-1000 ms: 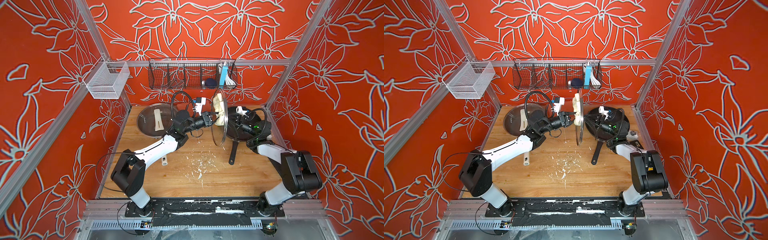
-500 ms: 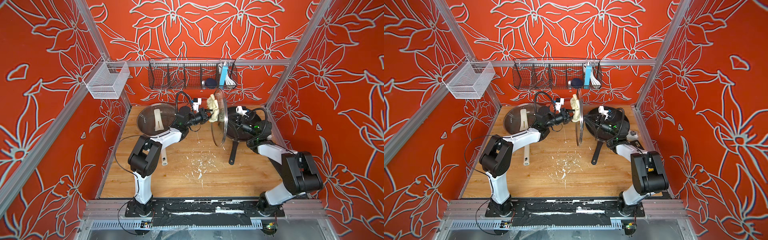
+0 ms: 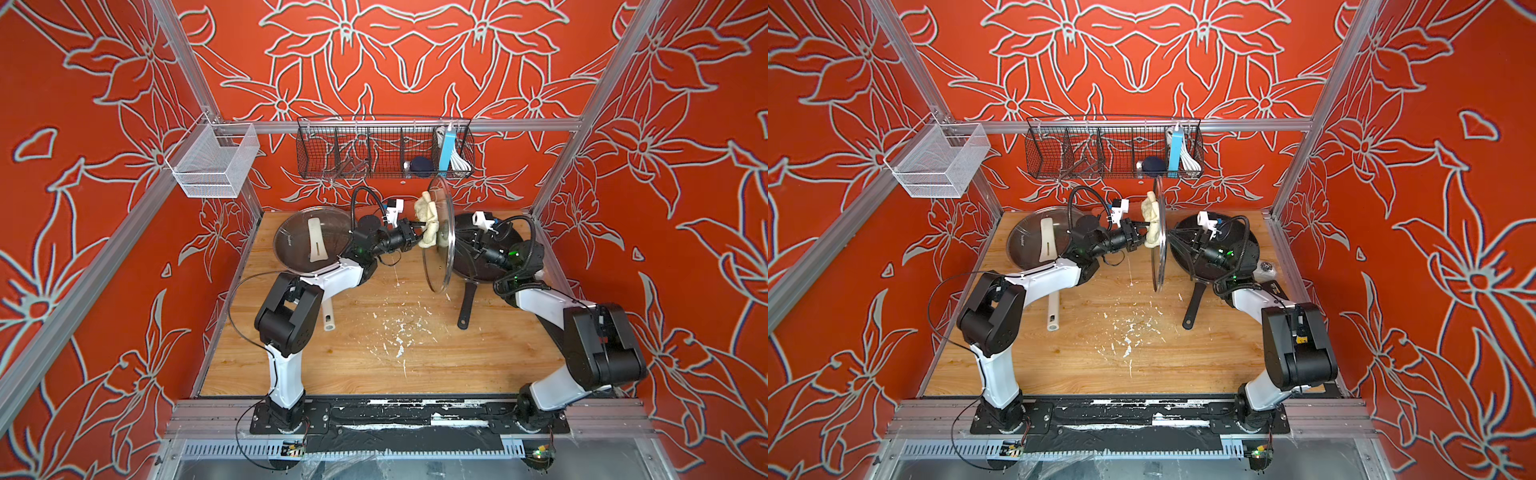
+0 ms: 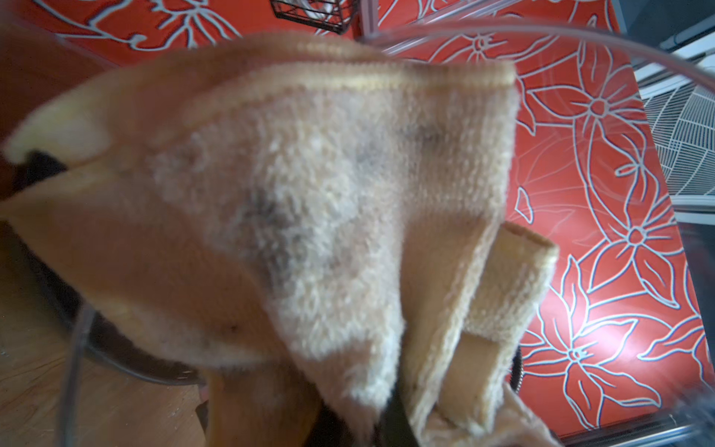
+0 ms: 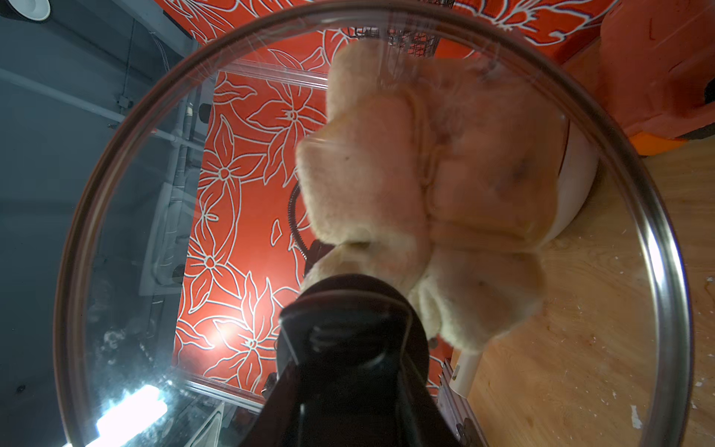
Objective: Wipe the pot lid with a cloth
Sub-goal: Wipe the pot lid.
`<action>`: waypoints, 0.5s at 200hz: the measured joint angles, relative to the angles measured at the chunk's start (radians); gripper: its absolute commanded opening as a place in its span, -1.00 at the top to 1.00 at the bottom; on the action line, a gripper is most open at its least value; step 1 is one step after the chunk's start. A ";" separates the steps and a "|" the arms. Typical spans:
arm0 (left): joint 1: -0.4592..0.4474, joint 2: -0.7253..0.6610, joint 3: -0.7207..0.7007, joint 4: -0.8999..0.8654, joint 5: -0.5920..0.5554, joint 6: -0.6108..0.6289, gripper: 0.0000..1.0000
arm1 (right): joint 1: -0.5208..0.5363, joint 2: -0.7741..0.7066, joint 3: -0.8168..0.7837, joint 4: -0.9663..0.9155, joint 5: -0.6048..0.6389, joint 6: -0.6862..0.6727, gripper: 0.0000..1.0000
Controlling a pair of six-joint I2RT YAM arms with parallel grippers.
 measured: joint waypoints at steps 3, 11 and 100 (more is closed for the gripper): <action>-0.005 -0.013 -0.005 -0.001 0.001 0.005 1.00 | 0.000 0.001 0.000 0.001 0.000 0.000 1.00; -0.016 -0.045 -0.017 -0.003 0.003 0.013 1.00 | 0.001 0.003 0.000 0.002 0.000 0.000 1.00; -0.154 -0.357 -0.235 -0.058 -0.008 0.156 1.00 | 0.003 0.013 0.000 0.003 -0.001 -0.001 1.00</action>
